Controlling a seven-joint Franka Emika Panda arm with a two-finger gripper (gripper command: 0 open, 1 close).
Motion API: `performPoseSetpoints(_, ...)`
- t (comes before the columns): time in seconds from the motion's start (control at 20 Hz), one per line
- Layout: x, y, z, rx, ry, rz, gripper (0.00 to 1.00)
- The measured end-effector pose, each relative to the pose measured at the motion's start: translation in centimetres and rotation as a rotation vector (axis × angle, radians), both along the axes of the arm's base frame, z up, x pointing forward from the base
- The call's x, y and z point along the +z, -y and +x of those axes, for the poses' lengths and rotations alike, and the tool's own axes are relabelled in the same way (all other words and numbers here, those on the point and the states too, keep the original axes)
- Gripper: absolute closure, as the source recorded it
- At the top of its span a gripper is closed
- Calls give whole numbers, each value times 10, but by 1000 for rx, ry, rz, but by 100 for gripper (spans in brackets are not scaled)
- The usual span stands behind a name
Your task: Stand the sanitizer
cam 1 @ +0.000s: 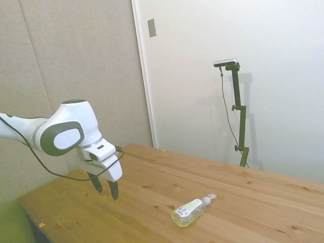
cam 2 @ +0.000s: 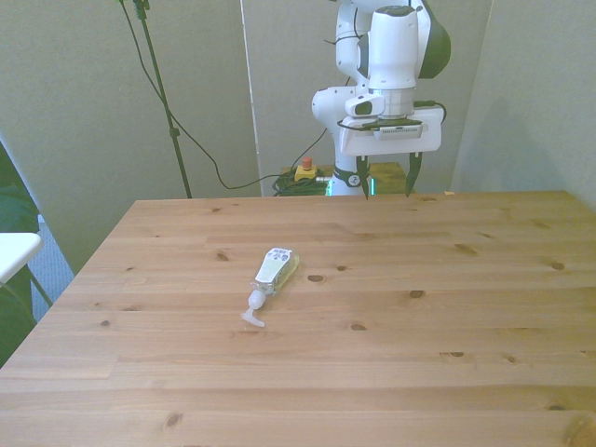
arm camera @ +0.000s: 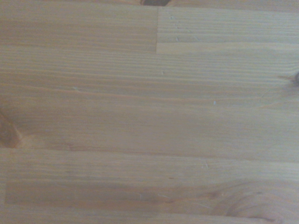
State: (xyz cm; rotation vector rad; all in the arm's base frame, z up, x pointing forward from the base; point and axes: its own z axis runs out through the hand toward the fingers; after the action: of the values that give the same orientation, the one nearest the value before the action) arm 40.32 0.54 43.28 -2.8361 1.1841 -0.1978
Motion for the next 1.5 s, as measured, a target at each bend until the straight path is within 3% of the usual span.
performPoseSetpoints(0.3, 9, 7, 16, -49, 5, 5, 0)
performPoseSetpoints(0.7, 46, 74, 57, -171, 60, -12, 0)
performPoseSetpoints(1.3, 41, 173, 121, -336, 65, -18, 0)
performPoseSetpoints(1.35, 32, 184, 140, -355, 55, -22, 0)
performPoseSetpoints(1.5, 31, 188, 147, -371, 59, -24, 0)
